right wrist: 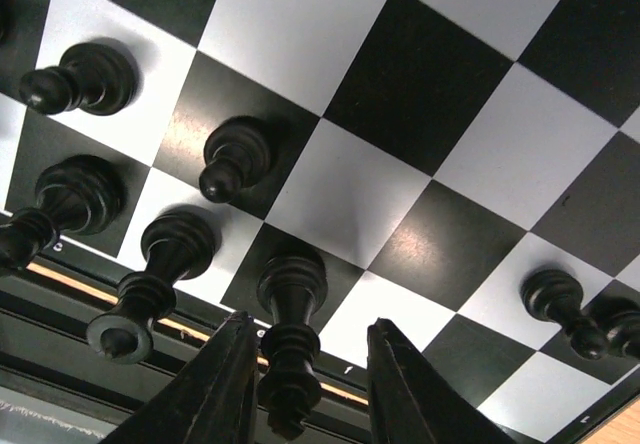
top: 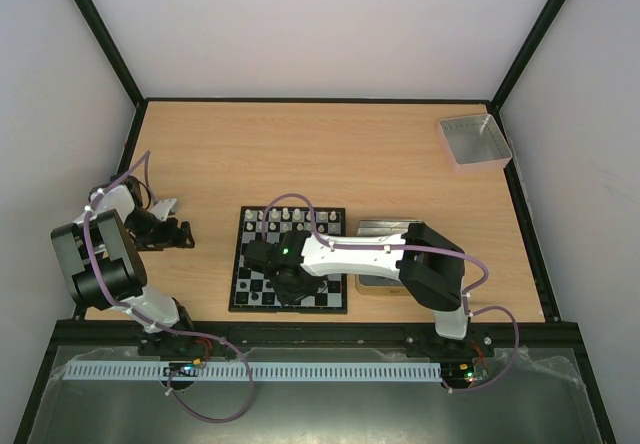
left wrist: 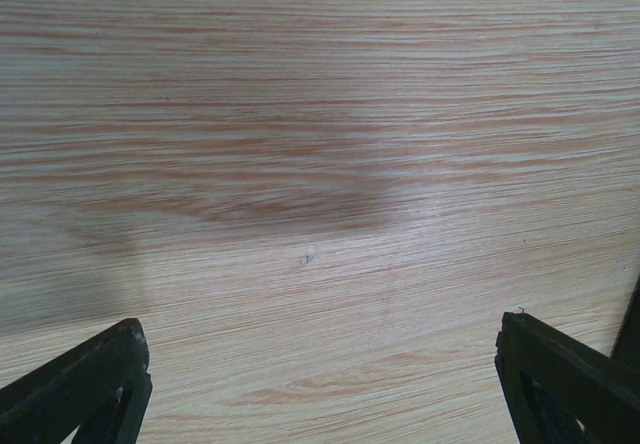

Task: Set up the chess pieces on the board
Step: Place the chess piece on the chessboard, then pick up the chess piece from the storage box.

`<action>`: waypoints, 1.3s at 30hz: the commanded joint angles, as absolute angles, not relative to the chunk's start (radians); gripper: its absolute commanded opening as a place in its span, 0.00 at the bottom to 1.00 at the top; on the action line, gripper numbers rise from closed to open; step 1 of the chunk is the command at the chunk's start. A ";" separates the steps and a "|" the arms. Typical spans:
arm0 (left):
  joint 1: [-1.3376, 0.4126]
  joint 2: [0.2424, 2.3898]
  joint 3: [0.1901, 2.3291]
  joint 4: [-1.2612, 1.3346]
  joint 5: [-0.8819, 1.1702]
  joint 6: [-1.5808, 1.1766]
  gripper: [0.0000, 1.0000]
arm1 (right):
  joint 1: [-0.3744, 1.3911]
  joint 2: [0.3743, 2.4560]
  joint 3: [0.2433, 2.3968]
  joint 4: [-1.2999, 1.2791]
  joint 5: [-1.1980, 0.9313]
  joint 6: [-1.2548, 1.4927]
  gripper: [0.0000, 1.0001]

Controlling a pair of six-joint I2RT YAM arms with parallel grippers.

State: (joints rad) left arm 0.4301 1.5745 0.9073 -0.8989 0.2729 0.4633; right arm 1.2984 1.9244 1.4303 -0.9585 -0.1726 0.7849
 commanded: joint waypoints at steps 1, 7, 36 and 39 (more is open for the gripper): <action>0.424 1.580 0.897 -0.913 0.279 0.465 0.94 | 1.304 1.903 1.451 -0.989 -0.107 0.804 0.29; 0.425 1.581 0.896 -0.913 0.279 0.465 0.94 | 1.302 1.875 1.475 -1.000 -0.066 0.800 0.28; 0.423 1.583 0.894 -0.909 0.273 0.461 0.94 | 1.173 1.811 1.428 -0.956 -0.174 0.698 0.10; 0.424 1.585 0.894 -0.910 0.272 0.460 0.94 | 1.197 1.846 1.440 -0.960 -0.188 0.683 0.10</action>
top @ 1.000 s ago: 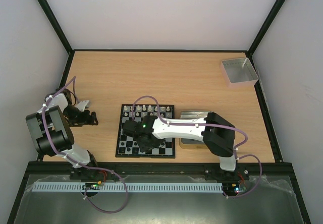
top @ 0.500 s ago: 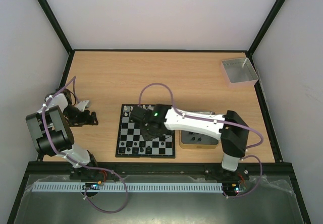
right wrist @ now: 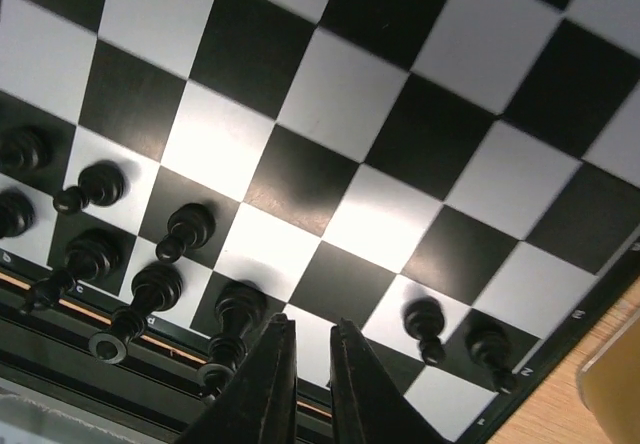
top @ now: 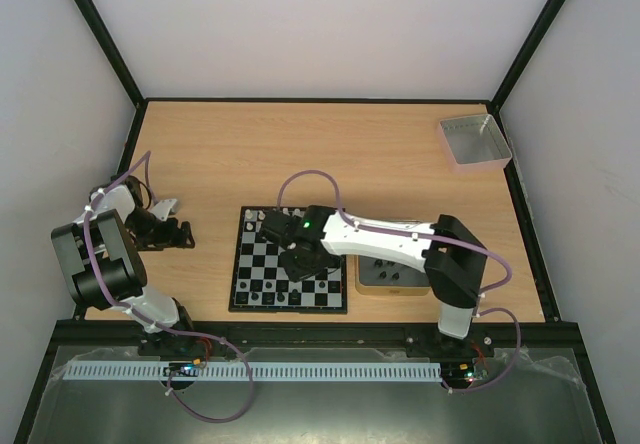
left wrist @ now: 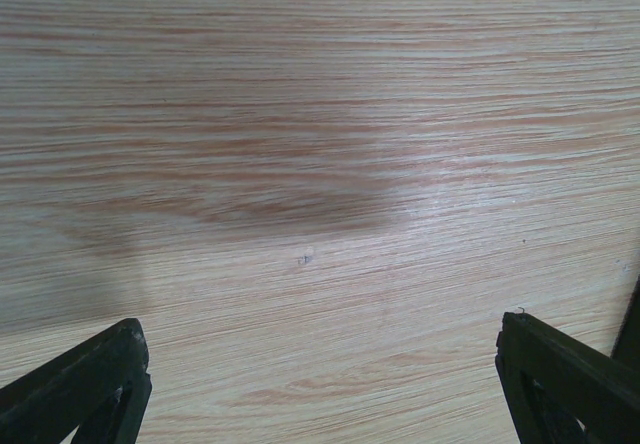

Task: Set up the chess pieces on the board
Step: Pick up the chess piece from the storage box.

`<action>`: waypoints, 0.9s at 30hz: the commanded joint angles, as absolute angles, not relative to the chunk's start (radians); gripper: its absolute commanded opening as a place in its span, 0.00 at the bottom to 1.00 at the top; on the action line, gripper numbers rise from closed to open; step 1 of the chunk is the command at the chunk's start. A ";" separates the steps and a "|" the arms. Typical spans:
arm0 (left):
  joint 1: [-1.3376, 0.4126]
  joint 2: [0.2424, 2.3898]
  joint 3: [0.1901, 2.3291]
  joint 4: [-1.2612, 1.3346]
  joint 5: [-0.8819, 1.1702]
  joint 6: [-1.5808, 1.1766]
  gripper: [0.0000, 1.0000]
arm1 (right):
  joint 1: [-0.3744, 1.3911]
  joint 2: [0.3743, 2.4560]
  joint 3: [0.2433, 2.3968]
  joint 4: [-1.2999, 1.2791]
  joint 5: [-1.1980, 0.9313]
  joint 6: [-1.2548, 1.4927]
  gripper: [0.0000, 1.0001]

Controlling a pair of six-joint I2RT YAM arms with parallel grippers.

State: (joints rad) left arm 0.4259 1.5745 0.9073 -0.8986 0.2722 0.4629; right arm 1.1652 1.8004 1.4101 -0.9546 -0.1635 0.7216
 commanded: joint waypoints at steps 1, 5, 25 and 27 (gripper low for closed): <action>0.424 1.585 0.894 -0.908 0.271 0.460 0.94 | 1.204 1.853 1.440 -0.959 -0.194 0.680 0.10; 0.424 1.589 0.894 -0.910 0.273 0.460 0.94 | 1.229 1.883 1.437 -0.945 -0.217 0.671 0.10; 0.424 1.594 0.895 -0.911 0.273 0.462 0.94 | 1.224 1.872 1.431 -0.987 -0.095 0.698 0.10; 0.423 1.595 0.894 -0.911 0.273 0.462 0.94 | 1.207 1.853 1.437 -1.000 -0.059 0.709 0.11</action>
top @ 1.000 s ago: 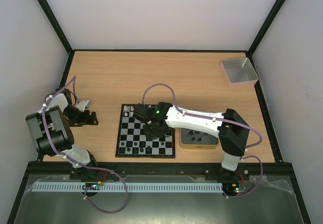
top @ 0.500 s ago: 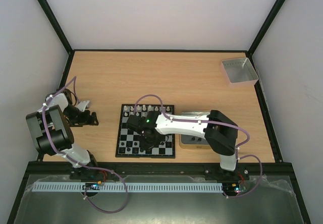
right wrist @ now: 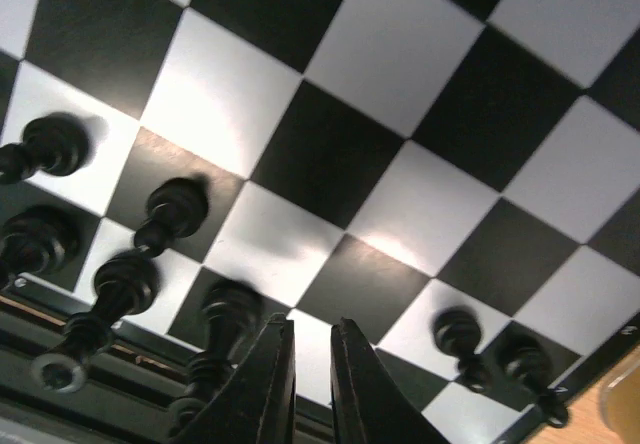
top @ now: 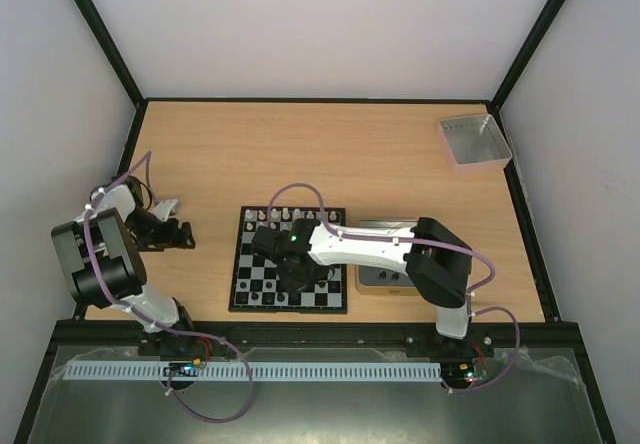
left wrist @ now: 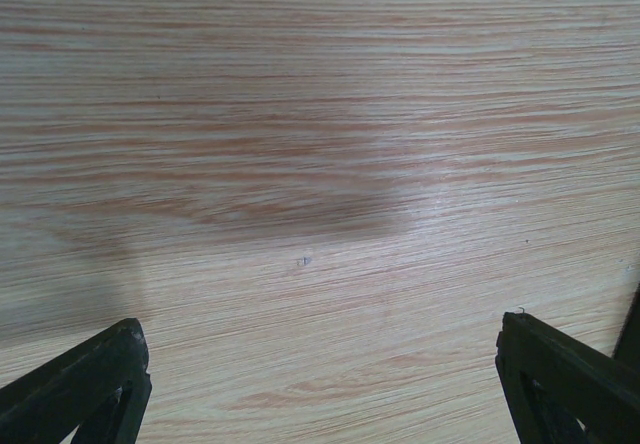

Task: Set up the chess pieces on the board
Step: Pick up the chess piece from the storage box.

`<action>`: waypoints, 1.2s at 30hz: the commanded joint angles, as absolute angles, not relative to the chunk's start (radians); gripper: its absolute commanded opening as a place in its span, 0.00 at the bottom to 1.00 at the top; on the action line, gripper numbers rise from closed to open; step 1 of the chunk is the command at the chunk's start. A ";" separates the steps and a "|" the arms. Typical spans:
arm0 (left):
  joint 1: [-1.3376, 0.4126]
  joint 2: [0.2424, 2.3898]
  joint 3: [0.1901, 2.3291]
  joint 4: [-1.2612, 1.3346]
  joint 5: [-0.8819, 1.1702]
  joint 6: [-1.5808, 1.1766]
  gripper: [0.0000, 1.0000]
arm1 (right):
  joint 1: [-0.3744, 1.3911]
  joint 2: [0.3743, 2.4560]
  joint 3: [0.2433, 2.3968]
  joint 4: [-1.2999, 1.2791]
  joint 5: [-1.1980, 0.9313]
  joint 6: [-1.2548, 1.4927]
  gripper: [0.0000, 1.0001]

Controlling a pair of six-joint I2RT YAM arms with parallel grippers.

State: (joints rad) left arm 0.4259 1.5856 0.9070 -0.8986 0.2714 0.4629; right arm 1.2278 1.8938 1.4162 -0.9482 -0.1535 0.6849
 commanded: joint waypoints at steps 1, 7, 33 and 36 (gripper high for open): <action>0.424 1.594 0.894 -0.911 0.273 0.462 0.94 | 1.195 1.839 1.439 -1.007 -0.041 0.713 0.11; 0.423 1.594 0.894 -0.910 0.272 0.460 0.94 | 1.032 1.686 1.392 -1.045 0.054 0.735 0.24; 0.412 1.597 0.893 -0.904 0.253 0.445 0.94 | 0.684 1.423 0.915 -0.856 -0.121 0.689 0.32; 0.411 1.596 0.894 -0.905 0.253 0.445 0.94 | 0.683 1.432 0.906 -0.845 -0.119 0.685 0.30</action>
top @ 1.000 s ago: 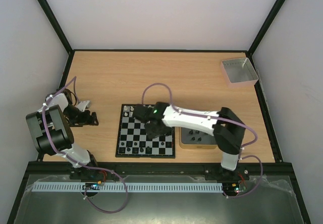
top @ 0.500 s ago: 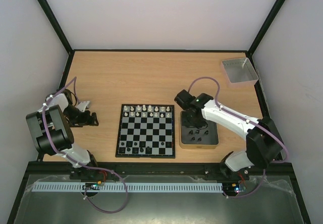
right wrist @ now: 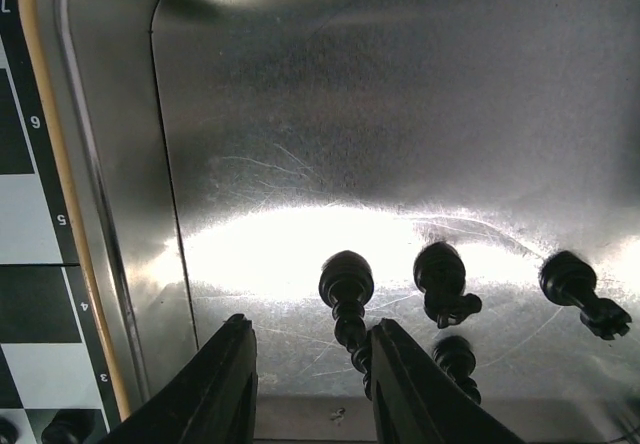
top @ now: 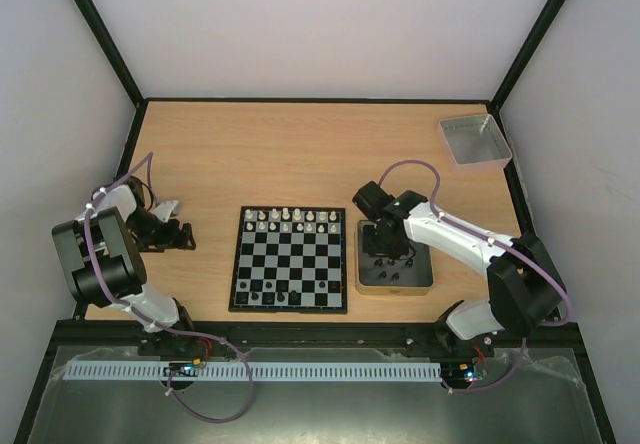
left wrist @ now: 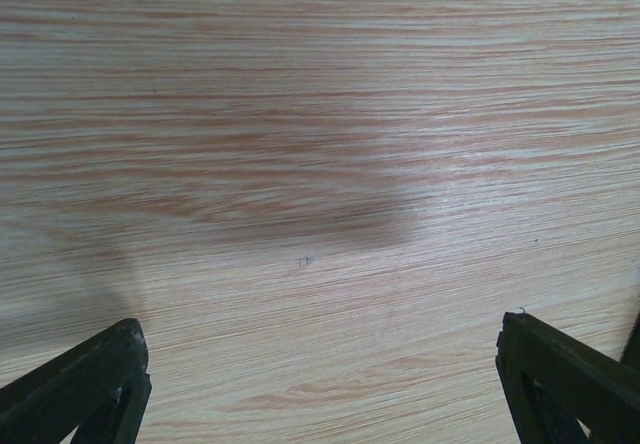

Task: Set up the chess pieces on the board
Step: Pick up the chess piece from the storage box.

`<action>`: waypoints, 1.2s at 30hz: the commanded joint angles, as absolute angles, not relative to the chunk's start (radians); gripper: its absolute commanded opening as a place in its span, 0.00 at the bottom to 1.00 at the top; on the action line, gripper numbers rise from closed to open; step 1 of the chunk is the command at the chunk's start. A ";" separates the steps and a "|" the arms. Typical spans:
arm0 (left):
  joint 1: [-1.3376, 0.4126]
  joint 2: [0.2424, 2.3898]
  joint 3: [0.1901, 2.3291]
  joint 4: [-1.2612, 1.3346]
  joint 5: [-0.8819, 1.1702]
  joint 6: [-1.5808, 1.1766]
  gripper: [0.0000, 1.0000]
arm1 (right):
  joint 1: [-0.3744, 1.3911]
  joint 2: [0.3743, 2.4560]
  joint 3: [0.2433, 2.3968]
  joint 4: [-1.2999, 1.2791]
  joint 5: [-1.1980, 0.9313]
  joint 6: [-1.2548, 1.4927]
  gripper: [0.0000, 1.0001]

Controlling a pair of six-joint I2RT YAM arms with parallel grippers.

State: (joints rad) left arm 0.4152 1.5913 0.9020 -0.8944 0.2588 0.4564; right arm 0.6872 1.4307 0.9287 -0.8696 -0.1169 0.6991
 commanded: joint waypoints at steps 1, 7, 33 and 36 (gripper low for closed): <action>0.411 1.594 0.893 -0.905 0.253 0.445 0.94 | 0.682 1.435 0.903 -0.842 -0.118 0.683 0.30; 0.412 1.597 0.893 -0.904 0.253 0.445 0.94 | 0.672 1.445 0.884 -0.830 -0.118 0.671 0.28; 0.410 1.606 0.893 -0.907 0.258 0.448 0.94 | 0.670 1.500 0.844 -0.770 -0.143 0.653 0.13; 0.410 1.606 0.893 -0.908 0.259 0.448 0.94 | 0.670 1.505 0.853 -0.779 -0.133 0.651 0.10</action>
State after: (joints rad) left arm 0.4133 1.5982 0.9020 -0.8917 0.2573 0.4519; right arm 0.6743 1.4918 0.8330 -0.7753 -0.1543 0.6601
